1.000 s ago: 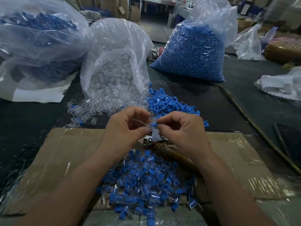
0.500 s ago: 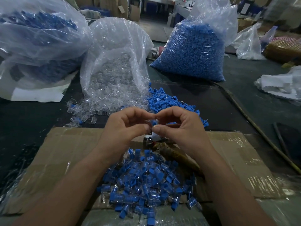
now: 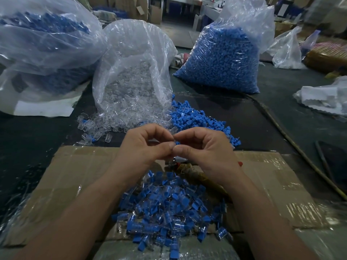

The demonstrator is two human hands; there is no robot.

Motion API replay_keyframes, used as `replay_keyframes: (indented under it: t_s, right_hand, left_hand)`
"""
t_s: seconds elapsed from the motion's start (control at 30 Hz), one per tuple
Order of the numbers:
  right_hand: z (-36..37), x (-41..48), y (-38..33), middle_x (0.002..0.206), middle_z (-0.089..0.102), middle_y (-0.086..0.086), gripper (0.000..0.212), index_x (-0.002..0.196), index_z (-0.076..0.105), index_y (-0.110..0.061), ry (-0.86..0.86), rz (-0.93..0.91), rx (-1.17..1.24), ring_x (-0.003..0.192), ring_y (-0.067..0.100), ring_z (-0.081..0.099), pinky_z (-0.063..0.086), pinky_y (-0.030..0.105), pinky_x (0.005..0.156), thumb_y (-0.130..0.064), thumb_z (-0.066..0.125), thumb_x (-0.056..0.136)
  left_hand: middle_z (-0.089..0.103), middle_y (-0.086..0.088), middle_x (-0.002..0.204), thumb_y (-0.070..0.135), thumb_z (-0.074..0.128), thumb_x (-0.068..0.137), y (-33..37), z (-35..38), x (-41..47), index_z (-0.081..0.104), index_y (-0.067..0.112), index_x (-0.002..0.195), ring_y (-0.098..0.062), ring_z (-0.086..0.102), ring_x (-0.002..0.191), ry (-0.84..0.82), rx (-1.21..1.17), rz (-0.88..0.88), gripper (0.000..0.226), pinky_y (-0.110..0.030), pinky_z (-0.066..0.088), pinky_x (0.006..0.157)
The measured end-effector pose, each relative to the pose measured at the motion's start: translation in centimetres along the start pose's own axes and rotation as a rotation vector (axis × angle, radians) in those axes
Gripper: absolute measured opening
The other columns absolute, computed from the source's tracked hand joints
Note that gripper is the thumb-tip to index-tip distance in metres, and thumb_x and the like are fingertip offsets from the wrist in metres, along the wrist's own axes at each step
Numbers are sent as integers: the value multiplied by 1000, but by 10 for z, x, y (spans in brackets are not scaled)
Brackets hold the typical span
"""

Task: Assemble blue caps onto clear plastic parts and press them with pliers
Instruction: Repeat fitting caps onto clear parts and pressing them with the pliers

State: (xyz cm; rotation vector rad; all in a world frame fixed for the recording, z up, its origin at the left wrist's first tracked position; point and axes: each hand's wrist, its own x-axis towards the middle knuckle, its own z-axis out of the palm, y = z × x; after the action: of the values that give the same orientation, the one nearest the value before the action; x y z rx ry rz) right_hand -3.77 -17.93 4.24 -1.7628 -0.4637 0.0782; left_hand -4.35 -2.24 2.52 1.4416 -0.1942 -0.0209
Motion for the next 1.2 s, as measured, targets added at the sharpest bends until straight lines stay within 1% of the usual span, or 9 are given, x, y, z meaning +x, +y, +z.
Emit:
replay_keyframes:
  t_s: [0.1, 0.2, 0.27, 0.33, 0.57, 0.7, 0.87, 1.03, 1.2]
  right_hand:
    - [0, 1, 2, 76, 69, -7, 21, 83, 66, -24, 7, -4, -32, 74, 6, 67, 52, 16, 68, -8, 74, 70]
    - [1, 0, 3, 80, 71, -5, 22, 85, 67, -24, -8, -14, -18, 76, 8, 68, 53, 18, 69, -8, 73, 70]
    - [1, 0, 3, 82, 71, -10, 28, 87, 67, -28, -16, -59, -39, 79, 6, 68, 53, 17, 72, -5, 72, 70]
    - [1, 0, 4, 81, 69, -19, 33, 87, 66, -31, -13, -121, -114, 82, 1, 66, 50, 13, 73, -2, 70, 72]
    - [2, -1, 5, 80, 66, -20, 34, 90, 65, -31, 23, -218, -208, 81, -1, 65, 51, 13, 74, -4, 71, 72]
    - [1, -1, 5, 82, 66, -18, 33, 90, 64, -32, -1, -213, -198, 81, 1, 66, 52, 16, 75, -7, 72, 70]
    - [0, -1, 6, 83, 66, -17, 30, 94, 65, -24, 25, -247, -232, 80, 1, 66, 52, 16, 74, -7, 72, 71]
    - [-2, -1, 7, 82, 66, -16, 30, 96, 66, -19, 53, -267, -243, 78, 2, 66, 53, 16, 71, -6, 74, 70]
    - [-2, 0, 10, 84, 66, -11, 34, 99, 65, -16, 44, -288, -283, 80, 3, 66, 53, 15, 73, -4, 75, 68]
  left_hand:
    - [67, -7, 58, 11, 70, 58, 2, 3, 0, 62, 8, 71, -14, 65, 53, 8, 9, -38, 15, -18, 51, 49]
    - [64, -9, 54, 0, 68, 64, 4, 3, 0, 61, 5, 68, -17, 62, 46, 37, -41, -94, 10, -21, 50, 43]
    - [63, -10, 53, -2, 67, 63, 6, 1, 1, 60, 4, 68, -17, 60, 44, 42, -80, -142, 10, -22, 50, 41]
    - [62, -10, 53, 3, 66, 55, 7, 0, 1, 60, 3, 69, -18, 60, 44, 44, -108, -175, 15, -22, 49, 40]
    - [62, -12, 53, 4, 66, 52, 7, 0, 1, 60, 2, 67, -18, 60, 42, 43, -133, -213, 17, -21, 48, 39]
    - [62, -12, 52, 3, 66, 52, 6, 1, 1, 61, 3, 64, -18, 60, 42, 35, -148, -208, 13, -20, 48, 39]
    - [63, -11, 54, 3, 66, 52, 6, -1, 0, 67, 10, 55, -18, 62, 45, -16, -189, -202, 8, -20, 49, 41]
    - [64, -11, 56, 6, 67, 53, 7, -2, 1, 70, 13, 55, -18, 63, 47, -63, -198, -215, 8, -20, 50, 42]
    - [64, -14, 57, 3, 66, 55, 5, -2, 1, 68, 10, 56, -19, 63, 47, -43, -173, -231, 7, -21, 51, 42]
